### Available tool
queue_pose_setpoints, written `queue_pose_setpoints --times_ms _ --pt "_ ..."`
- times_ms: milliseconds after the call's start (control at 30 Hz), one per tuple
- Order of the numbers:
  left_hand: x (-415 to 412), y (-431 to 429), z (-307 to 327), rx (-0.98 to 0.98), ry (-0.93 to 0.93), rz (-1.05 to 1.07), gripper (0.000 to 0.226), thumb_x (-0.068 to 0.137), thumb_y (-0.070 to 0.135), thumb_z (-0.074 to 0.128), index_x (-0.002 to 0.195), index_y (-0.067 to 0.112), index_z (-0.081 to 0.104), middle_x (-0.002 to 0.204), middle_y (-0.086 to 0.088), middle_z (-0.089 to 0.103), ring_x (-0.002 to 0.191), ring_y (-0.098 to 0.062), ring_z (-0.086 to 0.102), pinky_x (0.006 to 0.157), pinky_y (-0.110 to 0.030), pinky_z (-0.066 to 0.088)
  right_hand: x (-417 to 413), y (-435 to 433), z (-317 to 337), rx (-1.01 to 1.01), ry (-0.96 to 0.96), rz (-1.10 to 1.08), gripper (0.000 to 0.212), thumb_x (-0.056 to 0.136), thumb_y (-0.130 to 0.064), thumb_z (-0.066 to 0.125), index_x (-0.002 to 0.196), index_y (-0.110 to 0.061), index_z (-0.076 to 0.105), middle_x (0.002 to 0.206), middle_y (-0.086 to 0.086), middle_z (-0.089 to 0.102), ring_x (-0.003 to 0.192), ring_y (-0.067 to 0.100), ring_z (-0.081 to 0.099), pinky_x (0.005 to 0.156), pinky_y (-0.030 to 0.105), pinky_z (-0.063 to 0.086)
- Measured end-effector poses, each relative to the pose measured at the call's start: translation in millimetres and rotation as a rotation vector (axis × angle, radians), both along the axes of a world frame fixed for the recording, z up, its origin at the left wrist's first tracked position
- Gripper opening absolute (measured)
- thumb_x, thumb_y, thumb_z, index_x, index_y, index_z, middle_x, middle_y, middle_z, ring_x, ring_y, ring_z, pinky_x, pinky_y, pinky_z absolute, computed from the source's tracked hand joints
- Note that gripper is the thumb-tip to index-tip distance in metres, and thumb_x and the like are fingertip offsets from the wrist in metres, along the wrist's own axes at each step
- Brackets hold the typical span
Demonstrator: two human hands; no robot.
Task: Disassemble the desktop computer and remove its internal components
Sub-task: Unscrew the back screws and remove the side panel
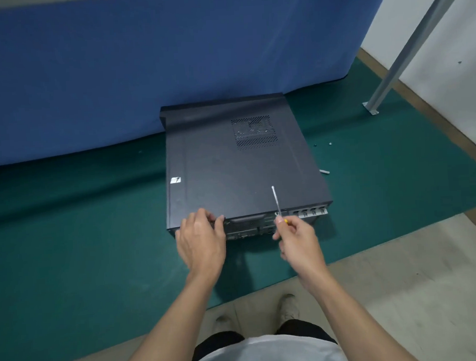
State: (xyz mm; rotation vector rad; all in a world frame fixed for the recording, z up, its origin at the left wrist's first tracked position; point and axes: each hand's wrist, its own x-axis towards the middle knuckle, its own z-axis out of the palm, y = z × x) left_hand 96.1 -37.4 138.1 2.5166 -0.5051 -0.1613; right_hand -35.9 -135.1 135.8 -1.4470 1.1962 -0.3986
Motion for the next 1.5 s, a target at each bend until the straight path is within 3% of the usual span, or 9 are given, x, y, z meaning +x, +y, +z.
queue_pose_setpoints --times_ms 133,200,267,367,433,667,1100,1267,1500 --pt "8 15 -3 -0.005 0.345 0.237 0.043 0.089 0.053 0.058 0.070 0.015 0.065 0.076 -0.008 0.069 0.080 -0.031 0.063 0.070 -0.034 0.046 14 47 -6 0.127 -0.053 0.063 0.026 0.094 -0.037 0.055 0.079 -0.016 0.060 0.062 -0.003 0.060 0.050 0.012 0.044 0.054 0.032 0.036" --pt "13 15 -5 -0.270 0.652 0.298 0.047 0.092 0.048 0.058 0.066 0.010 0.067 0.063 -0.006 0.069 0.062 -0.023 0.067 0.060 -0.026 0.051 21 63 -8 0.194 -0.110 0.067 0.027 0.096 -0.031 0.053 0.079 -0.011 0.059 0.059 -0.002 0.059 0.045 0.011 0.044 0.046 0.028 0.036" --pt "16 15 -3 -0.509 1.003 0.320 0.046 0.096 0.043 0.055 0.076 0.004 0.069 0.063 -0.006 0.071 0.053 -0.014 0.068 0.049 -0.020 0.048 27 74 -7 0.246 -0.122 0.090 0.026 0.099 -0.026 0.049 0.085 -0.009 0.061 0.060 -0.002 0.061 0.046 0.009 0.046 0.043 0.025 0.038" --pt "19 14 -3 -0.619 1.229 0.292 0.048 0.098 0.045 0.049 0.089 0.001 0.067 0.079 -0.010 0.075 0.066 -0.017 0.072 0.061 -0.024 0.050 34 86 -6 0.310 -0.080 0.138 0.026 0.101 -0.026 0.043 0.089 -0.012 0.061 0.066 -0.001 0.062 0.048 0.008 0.047 0.044 0.023 0.039" --pt "22 14 -4 -0.667 1.275 0.311 0.048 0.098 0.045 0.050 0.094 -0.001 0.065 0.085 -0.014 0.075 0.071 -0.020 0.073 0.065 -0.026 0.055 38 91 -6 0.382 -0.083 0.123 0.026 0.102 -0.026 0.041 0.089 -0.011 0.059 0.068 0.001 0.059 0.046 0.009 0.042 0.043 0.022 0.035" --pt "28 15 -5 -0.759 1.418 0.322 0.047 0.097 0.041 0.053 0.099 -0.006 0.061 0.088 -0.020 0.074 0.078 -0.027 0.074 0.057 -0.029 0.059 42 101 -8 0.554 -0.181 0.032 0.027 0.103 -0.025 0.039 0.090 -0.007 0.055 0.061 0.000 0.048 0.046 0.010 0.028 0.042 0.022 0.020" --pt "29 12 -12 -0.760 1.372 0.354 0.044 0.096 0.039 0.056 0.097 -0.005 0.061 0.084 -0.018 0.074 0.076 -0.025 0.074 0.058 -0.030 0.059 41 97 -18 0.724 -0.317 -0.039 0.026 0.102 -0.021 0.041 0.090 -0.004 0.056 0.057 0.001 0.044 0.042 0.009 0.026 0.040 0.022 0.016" --pt "27 11 -12 -0.759 1.357 0.362 0.044 0.095 0.038 0.057 0.097 -0.005 0.063 0.086 -0.018 0.074 0.078 -0.025 0.074 0.058 -0.029 0.059 40 95 -24 0.930 -0.490 -0.072 0.027 0.100 -0.022 0.042 0.088 -0.003 0.057 0.058 0.003 0.042 0.040 0.009 0.026 0.038 0.020 0.018" --pt "29 14 -13 -0.776 1.352 0.353 0.040 0.096 0.035 0.058 0.095 -0.005 0.062 0.084 -0.019 0.074 0.079 -0.027 0.074 0.058 -0.029 0.058 41 95 -30 1.415 -0.782 -0.118 0.029 0.094 -0.029 0.042 0.082 -0.007 0.055 0.052 -0.007 0.028 0.040 0.005 0.012 0.035 0.018 0.013"
